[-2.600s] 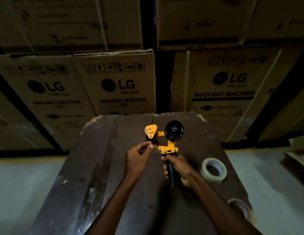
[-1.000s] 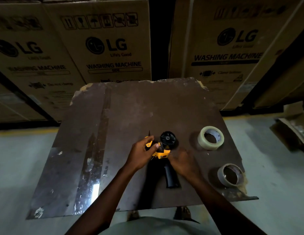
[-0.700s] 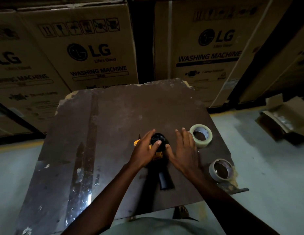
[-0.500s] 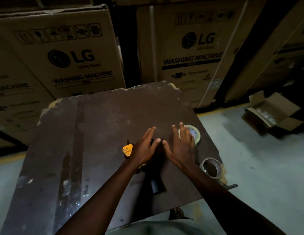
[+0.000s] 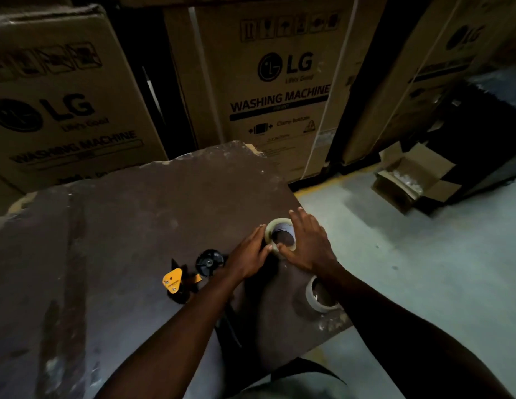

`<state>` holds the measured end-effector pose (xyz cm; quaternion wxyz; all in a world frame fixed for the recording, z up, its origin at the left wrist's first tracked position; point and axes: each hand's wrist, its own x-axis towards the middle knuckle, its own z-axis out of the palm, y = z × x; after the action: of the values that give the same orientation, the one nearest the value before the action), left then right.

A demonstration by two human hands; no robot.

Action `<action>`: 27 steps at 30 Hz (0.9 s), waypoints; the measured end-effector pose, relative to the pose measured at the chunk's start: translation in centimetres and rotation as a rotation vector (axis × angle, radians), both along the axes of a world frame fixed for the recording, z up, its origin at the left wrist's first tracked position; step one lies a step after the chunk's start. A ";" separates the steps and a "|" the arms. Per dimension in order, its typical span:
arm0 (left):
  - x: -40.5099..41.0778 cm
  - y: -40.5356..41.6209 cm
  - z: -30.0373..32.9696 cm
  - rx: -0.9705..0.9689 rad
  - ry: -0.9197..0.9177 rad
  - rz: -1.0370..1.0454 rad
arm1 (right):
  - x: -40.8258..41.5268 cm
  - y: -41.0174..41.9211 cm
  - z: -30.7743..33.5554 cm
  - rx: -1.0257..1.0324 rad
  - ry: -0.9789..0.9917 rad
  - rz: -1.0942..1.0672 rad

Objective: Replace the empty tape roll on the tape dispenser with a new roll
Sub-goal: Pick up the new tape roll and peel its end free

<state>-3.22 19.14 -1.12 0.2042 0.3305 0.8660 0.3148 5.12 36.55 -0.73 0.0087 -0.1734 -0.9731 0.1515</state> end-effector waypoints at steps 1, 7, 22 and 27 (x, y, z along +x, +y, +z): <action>0.0 0.4 -0.5 -0.004 -0.013 -0.001 | -0.1 0.6 -0.4 -0.018 -0.014 0.011; 0.3 2.2 -2.3 -0.012 -0.078 0.038 | -1.4 2.8 -1.6 -0.159 -0.093 0.119; 0.8 1.1 -0.9 0.095 -0.098 0.178 | -2.2 3.5 -0.4 -0.552 -0.049 0.024; 1.5 -0.4 2.0 0.236 -0.072 0.192 | -1.3 1.0 2.5 -0.890 0.031 -0.177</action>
<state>-1.73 18.76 0.91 0.1641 0.2564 0.8427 0.4440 3.80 37.55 1.79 -0.0391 -0.2403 -0.7945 0.5563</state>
